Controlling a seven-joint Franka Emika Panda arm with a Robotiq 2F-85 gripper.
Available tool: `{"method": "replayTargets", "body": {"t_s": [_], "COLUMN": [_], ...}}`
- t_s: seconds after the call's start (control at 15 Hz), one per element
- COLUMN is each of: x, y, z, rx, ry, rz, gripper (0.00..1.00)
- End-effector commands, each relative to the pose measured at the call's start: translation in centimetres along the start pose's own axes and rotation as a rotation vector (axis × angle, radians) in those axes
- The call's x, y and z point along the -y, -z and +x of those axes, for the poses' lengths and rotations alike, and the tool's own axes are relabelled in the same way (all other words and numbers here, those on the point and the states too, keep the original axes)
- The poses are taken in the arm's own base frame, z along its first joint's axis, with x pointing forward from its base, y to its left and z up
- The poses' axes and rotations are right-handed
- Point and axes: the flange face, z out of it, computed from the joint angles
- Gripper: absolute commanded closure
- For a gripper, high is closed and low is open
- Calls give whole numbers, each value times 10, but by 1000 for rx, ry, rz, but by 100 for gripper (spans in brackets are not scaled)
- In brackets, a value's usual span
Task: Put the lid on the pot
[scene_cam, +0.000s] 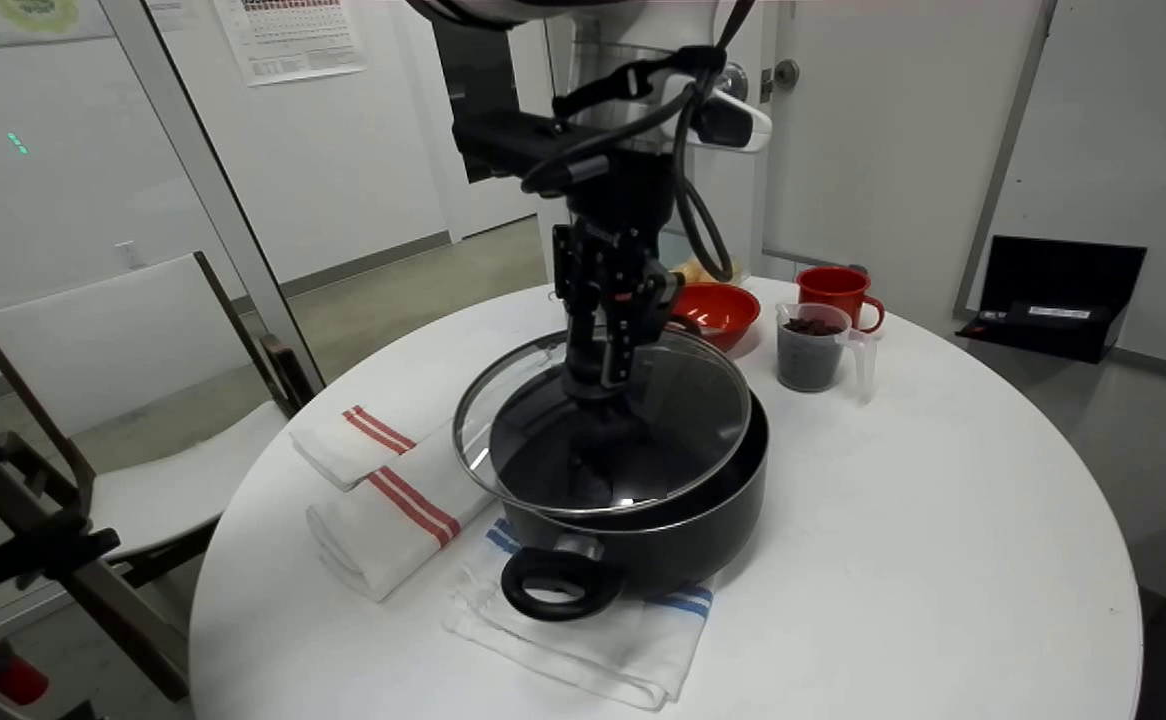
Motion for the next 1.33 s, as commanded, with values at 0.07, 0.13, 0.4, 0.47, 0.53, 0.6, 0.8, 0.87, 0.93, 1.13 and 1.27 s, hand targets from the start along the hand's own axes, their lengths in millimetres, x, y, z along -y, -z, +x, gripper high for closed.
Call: {"method": "replayTargets", "body": {"t_s": [0.07, 0.13, 0.4, 0.47, 0.53, 0.6, 0.8, 0.87, 0.93, 1.13, 1.27], "x": [-1, -1, -3, -3, -3, -3, -3, -4, -4, -4, -4], "y": [17, 17, 18, 18, 18, 19, 19, 19, 19, 20, 20], "z": [-2, -2, -3, -3, -3, -3, -2, -2, -2, -1, -1], "rx": [33, 36, 49, 51, 52, 52, 49, 47, 47, 45, 43], "ry": [-47, -54, -74, -77, -78, -78, -75, -74, -74, -68, -65], "rz": [-2, -7, -15, -16, -17, -17, -18, -19, -19, -17, -15], "gripper": [74, 74, 74, 74, 74, 74, 74, 74, 74, 74, 74]}}
